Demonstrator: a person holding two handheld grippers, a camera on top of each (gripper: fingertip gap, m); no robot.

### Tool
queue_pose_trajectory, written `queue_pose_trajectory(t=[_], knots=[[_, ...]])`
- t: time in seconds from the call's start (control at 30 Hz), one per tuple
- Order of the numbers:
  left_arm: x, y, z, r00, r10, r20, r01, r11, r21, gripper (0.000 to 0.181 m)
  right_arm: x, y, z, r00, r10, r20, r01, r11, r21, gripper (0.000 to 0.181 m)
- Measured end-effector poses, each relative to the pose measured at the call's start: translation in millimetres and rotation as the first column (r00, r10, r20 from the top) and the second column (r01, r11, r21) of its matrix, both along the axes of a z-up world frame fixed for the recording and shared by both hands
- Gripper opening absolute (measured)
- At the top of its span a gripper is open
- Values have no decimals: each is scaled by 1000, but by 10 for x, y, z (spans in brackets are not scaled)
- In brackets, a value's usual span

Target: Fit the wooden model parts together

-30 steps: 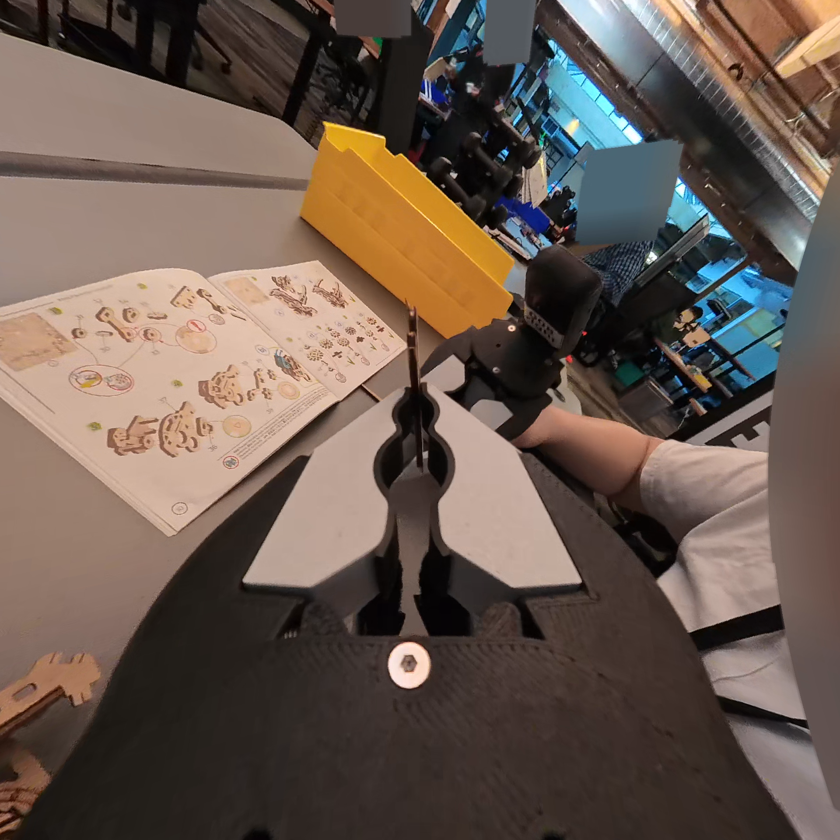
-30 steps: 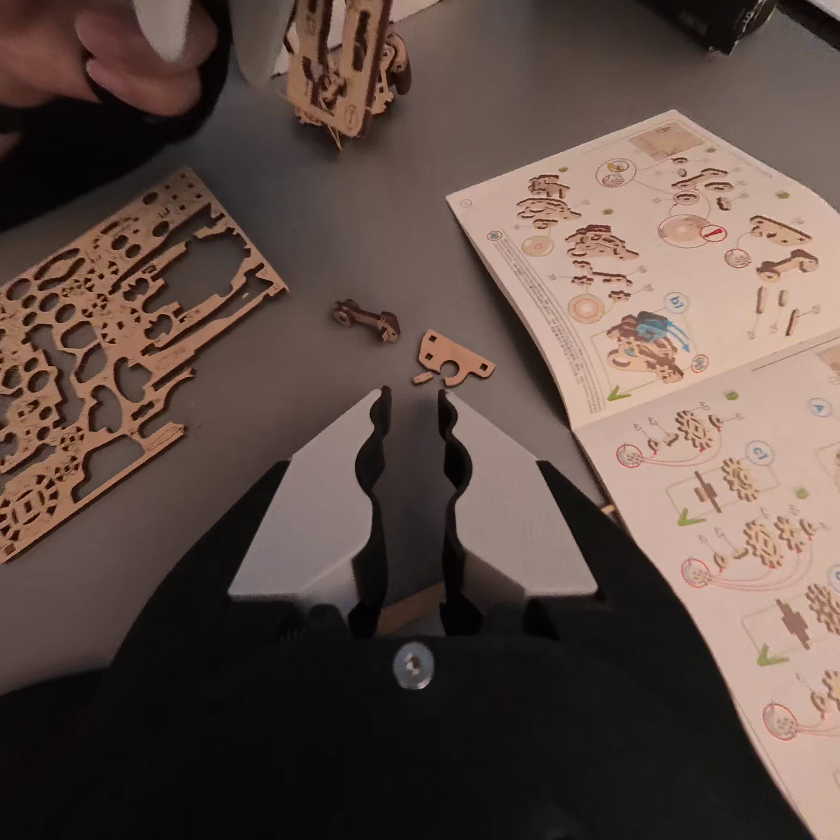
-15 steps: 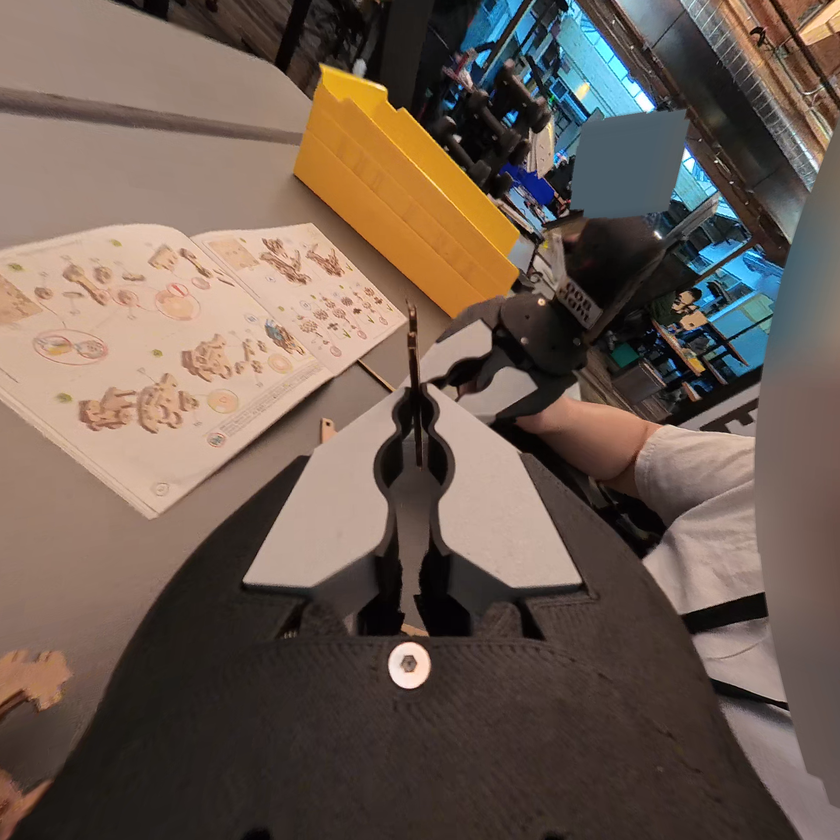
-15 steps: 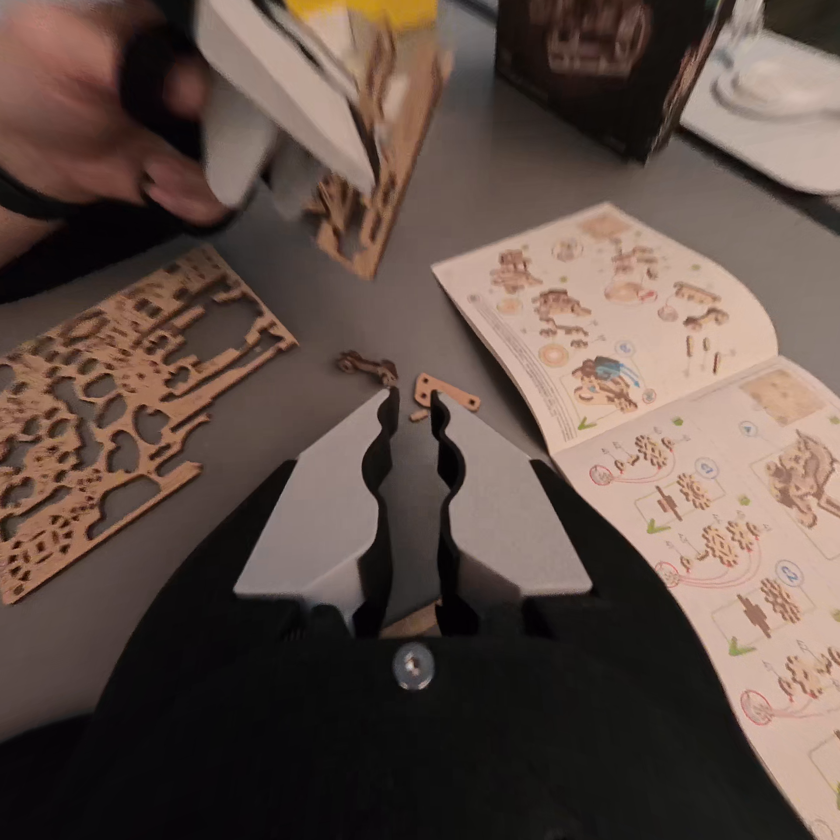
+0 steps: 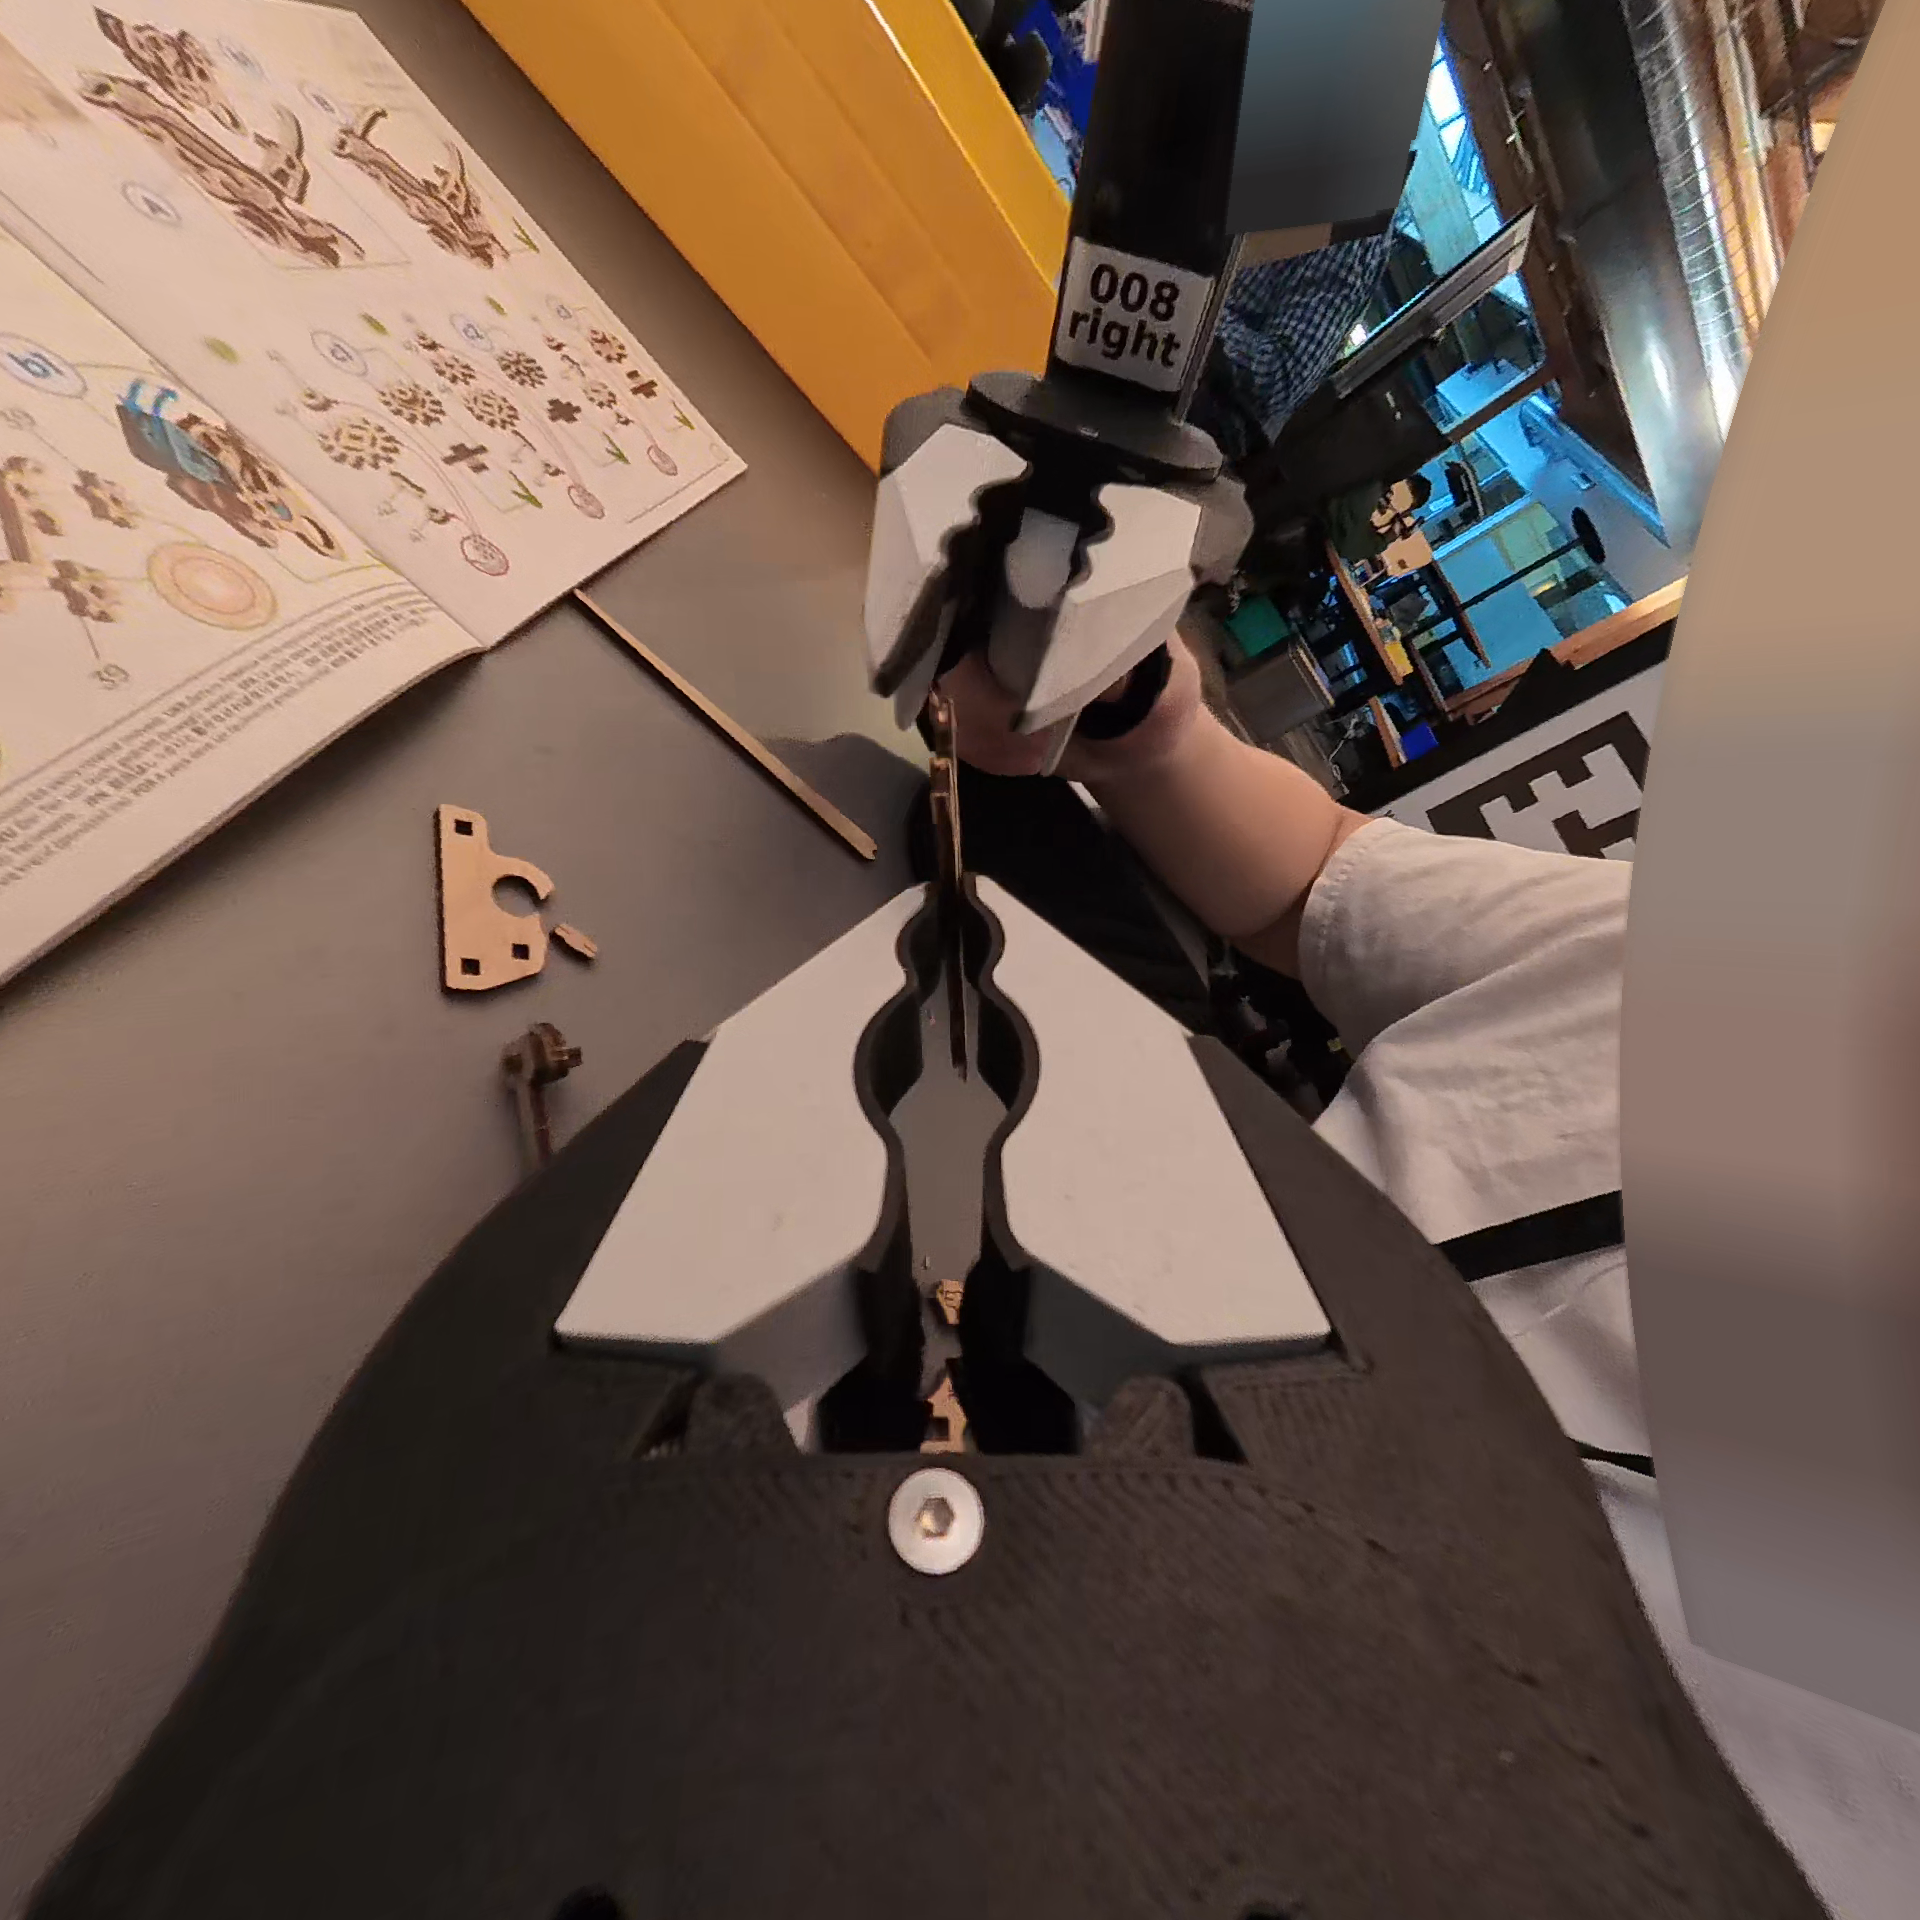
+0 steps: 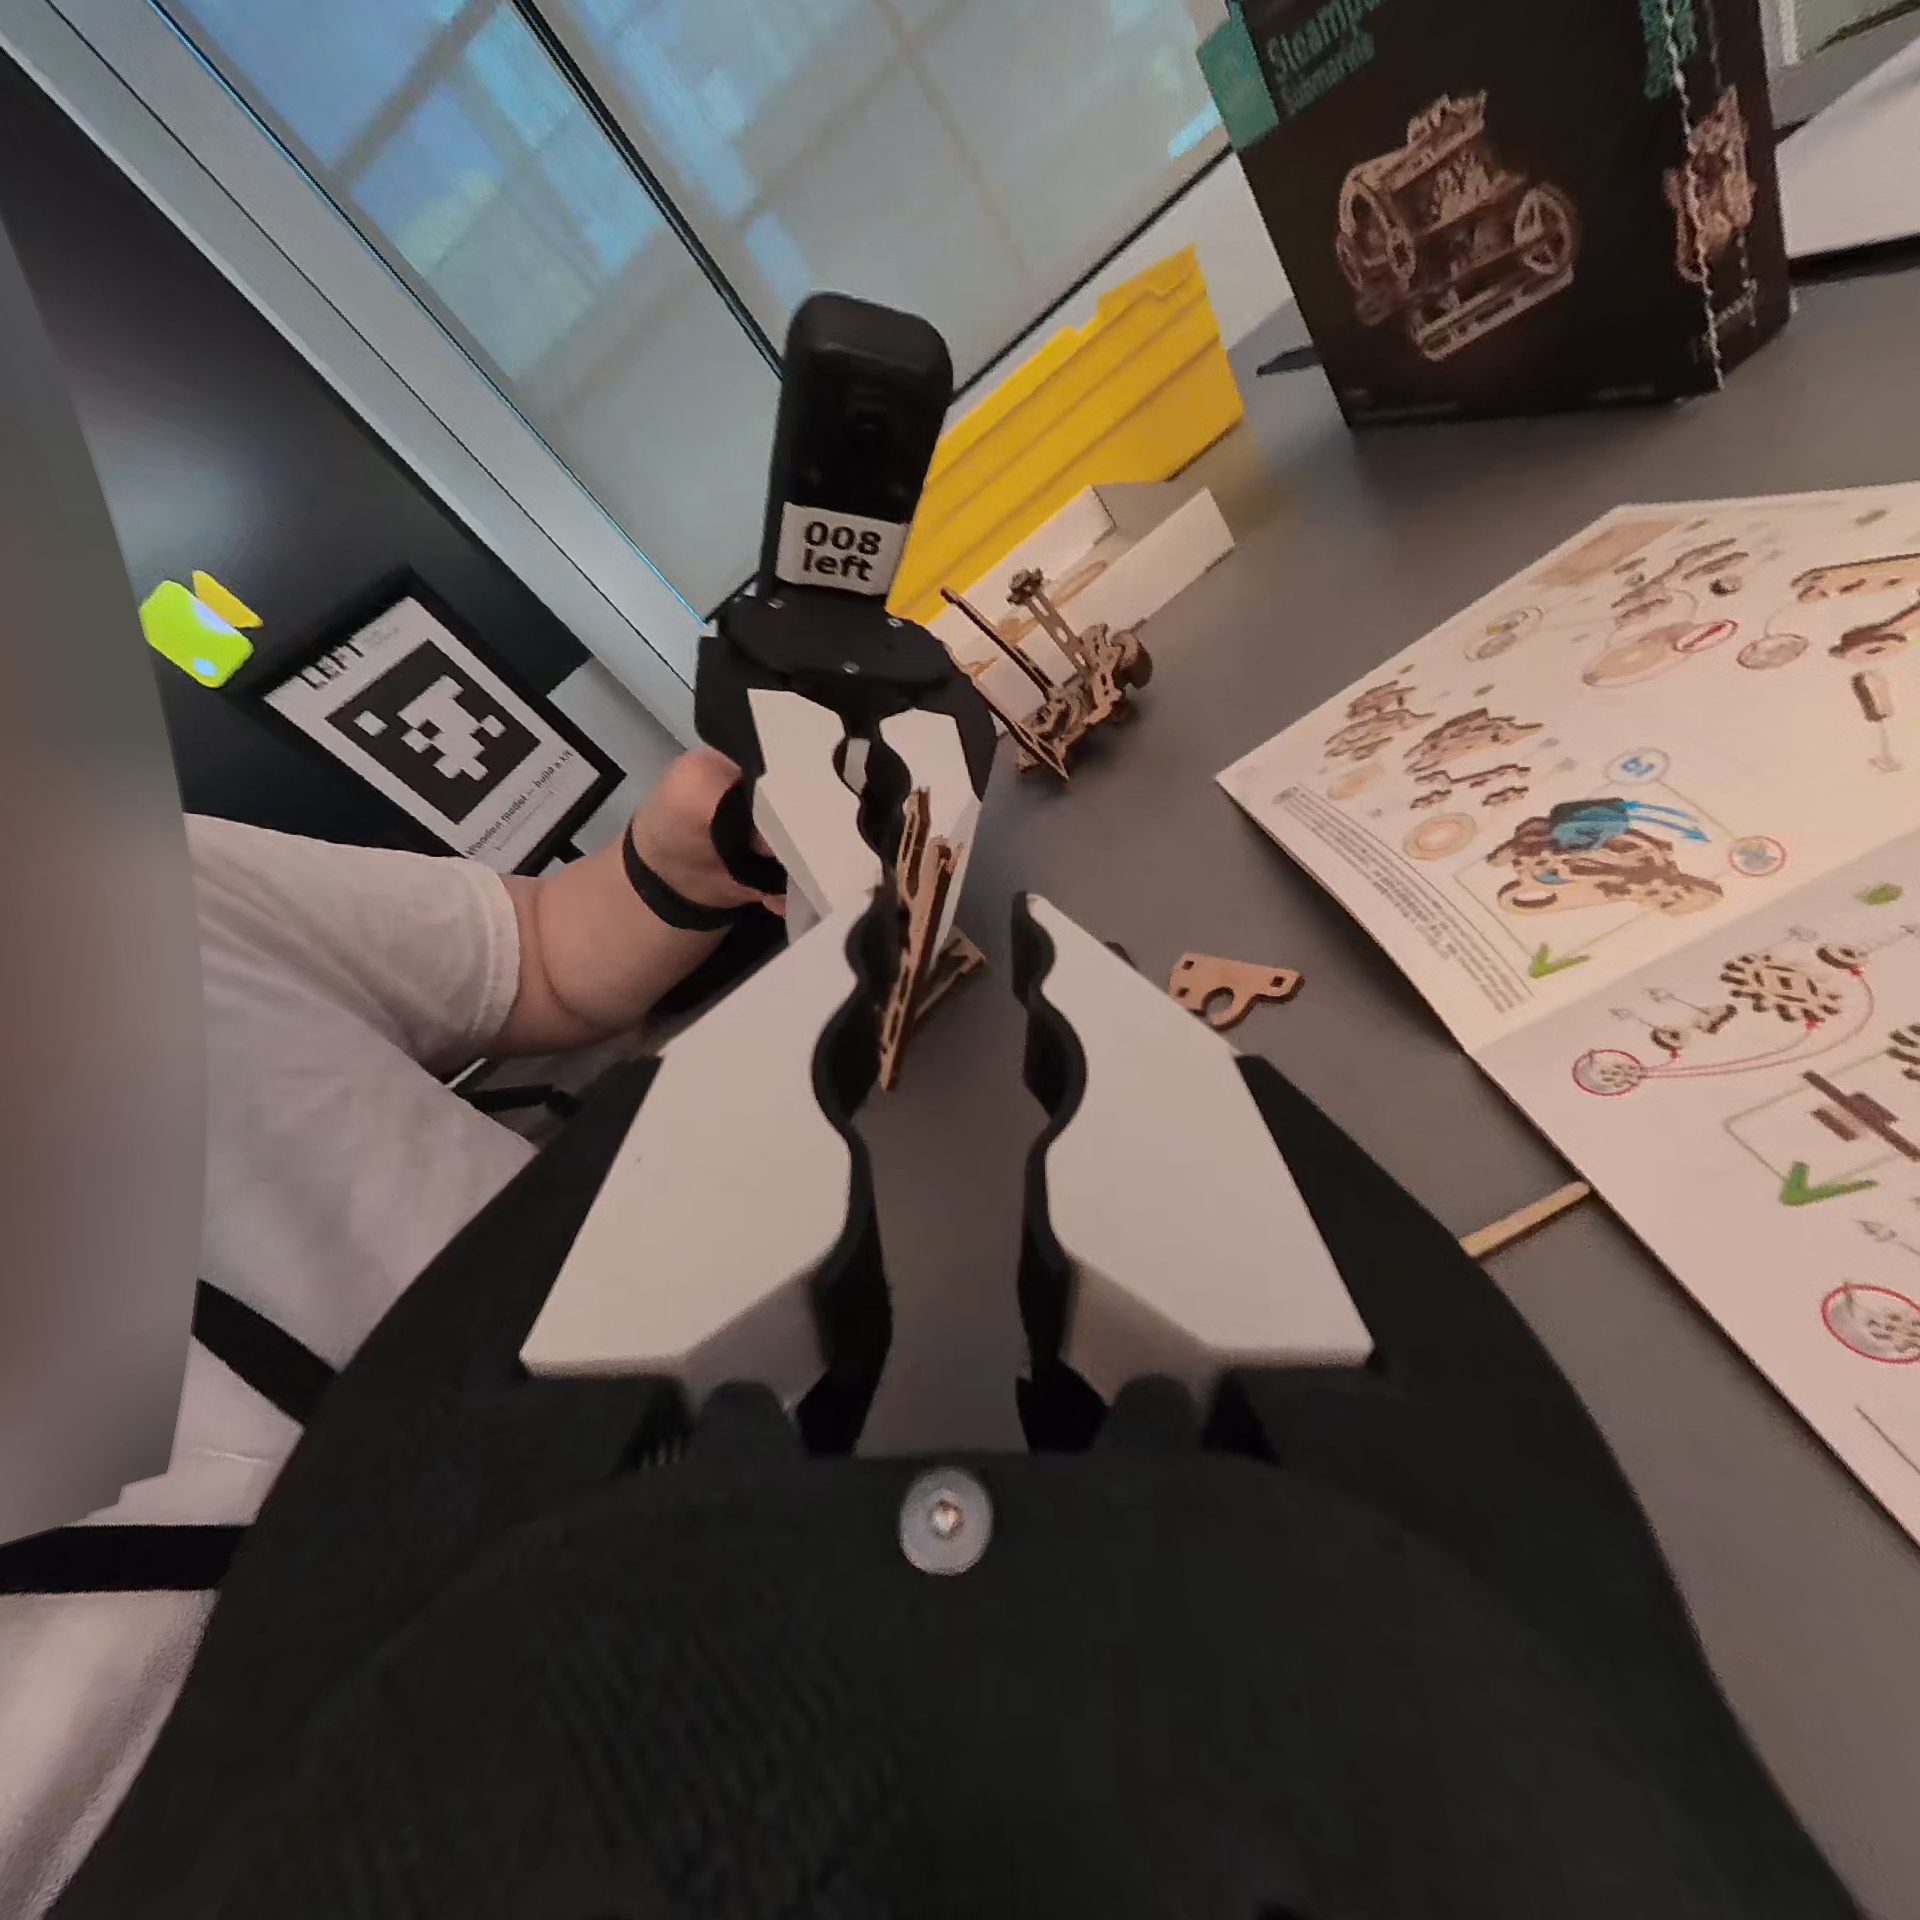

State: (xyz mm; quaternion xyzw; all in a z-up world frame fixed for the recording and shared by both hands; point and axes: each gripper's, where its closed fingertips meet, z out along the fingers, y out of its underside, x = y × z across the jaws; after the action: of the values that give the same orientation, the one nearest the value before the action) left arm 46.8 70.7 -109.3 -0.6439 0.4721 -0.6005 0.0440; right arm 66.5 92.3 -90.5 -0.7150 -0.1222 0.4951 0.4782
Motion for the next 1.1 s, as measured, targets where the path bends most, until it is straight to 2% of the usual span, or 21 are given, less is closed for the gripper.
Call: queue_pose_trajectory(t=[0.23, 0.33, 0.43, 0.7, 0.8, 0.87, 1.03, 1.1], knots=[[6, -38, -50, 1000, -15, -20, 15, 1000, 7, 0, -74, -27, -133, 992, 22, 121, -18, 999, -41, 16], [3, -88, -72, 999, -37, -33, 37, 999, 22, 0, -87, -33, -117, 996, 39, 82, -34, 998, -57, 13], [0, -135, -103, 997, -57, -47, 59, 997, 51, 0, -115, -78, -75, 996, 85, 30, -83, 995, -58, 1], [-17, -185, -121, 994, -93, -49, 96, 992, 78, 0, -155, -138, -100, 988, 152, 6, -151, 984, -93, 1], [1, -156, -87, 996, -84, -9, 85, 991, 106, 2, -154, -151, -43, 988, 154, -20, -155, 984, -88, 0], [30, -113, 5, 997, -58, 45, 53, 993, 106, 9, -164, -161, -73, 987, 159, -11, -159, 981, -107, 0], [36, -108, 63, 993, -70, 99, 53, 986, 158, 0, -230, -187, -58, 981, 187, -58, -193, 974, -117, 0], [32, -121, 86, 991, -78, 109, 63, 988, 138, 0, -233, -200, -34, 977, 198, -73, -205, 973, -106, 0]])
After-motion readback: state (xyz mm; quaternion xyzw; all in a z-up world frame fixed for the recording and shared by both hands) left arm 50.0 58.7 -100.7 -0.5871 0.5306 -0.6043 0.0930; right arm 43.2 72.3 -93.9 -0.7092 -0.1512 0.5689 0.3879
